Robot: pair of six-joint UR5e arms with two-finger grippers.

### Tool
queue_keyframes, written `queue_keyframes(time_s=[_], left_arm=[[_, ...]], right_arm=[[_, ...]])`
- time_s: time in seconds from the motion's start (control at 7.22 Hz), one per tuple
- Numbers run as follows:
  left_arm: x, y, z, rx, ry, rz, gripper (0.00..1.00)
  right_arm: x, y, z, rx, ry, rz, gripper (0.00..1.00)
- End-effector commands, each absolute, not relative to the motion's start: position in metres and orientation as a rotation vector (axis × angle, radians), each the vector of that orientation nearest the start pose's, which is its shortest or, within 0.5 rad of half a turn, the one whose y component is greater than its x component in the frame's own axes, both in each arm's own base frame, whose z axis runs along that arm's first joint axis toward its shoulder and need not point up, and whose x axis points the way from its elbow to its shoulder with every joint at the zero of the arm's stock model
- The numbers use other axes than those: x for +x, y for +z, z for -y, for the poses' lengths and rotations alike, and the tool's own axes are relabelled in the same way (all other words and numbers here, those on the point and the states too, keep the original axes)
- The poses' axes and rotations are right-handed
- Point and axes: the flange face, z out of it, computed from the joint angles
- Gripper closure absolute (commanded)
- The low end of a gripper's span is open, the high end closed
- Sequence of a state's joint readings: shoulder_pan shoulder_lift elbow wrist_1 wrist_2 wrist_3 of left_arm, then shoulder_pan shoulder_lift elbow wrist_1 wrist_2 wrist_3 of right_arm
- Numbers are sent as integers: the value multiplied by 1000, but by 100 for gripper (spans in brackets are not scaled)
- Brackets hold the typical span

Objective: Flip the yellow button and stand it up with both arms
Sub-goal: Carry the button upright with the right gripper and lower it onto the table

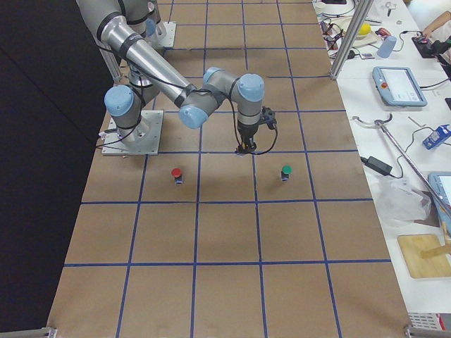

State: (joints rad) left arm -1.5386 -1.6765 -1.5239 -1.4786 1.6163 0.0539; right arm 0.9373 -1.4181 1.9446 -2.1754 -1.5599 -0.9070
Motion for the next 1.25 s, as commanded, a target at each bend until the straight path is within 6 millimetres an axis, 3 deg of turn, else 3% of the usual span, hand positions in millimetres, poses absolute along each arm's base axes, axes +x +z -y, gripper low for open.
queue_keyframes(time_s=[0.0,0.69,0.83,0.97,1.11], left_arm=[[-129,471,539,71,-58,-3174,0],[-118,467,533,51,12,-3140,0],[-118,466,533,51,15,-3140,0],[-118,467,534,51,10,-3140,0],[-118,469,531,29,7,-3140,0]], right_arm=[[-218,248,447,-478,-255,-3198,85],[-234,235,427,-469,-254,-3224,83],[-228,228,423,-460,-251,-3213,73],[-228,228,423,-460,-251,-3213,39],[-228,227,423,-457,-250,-3212,15]])
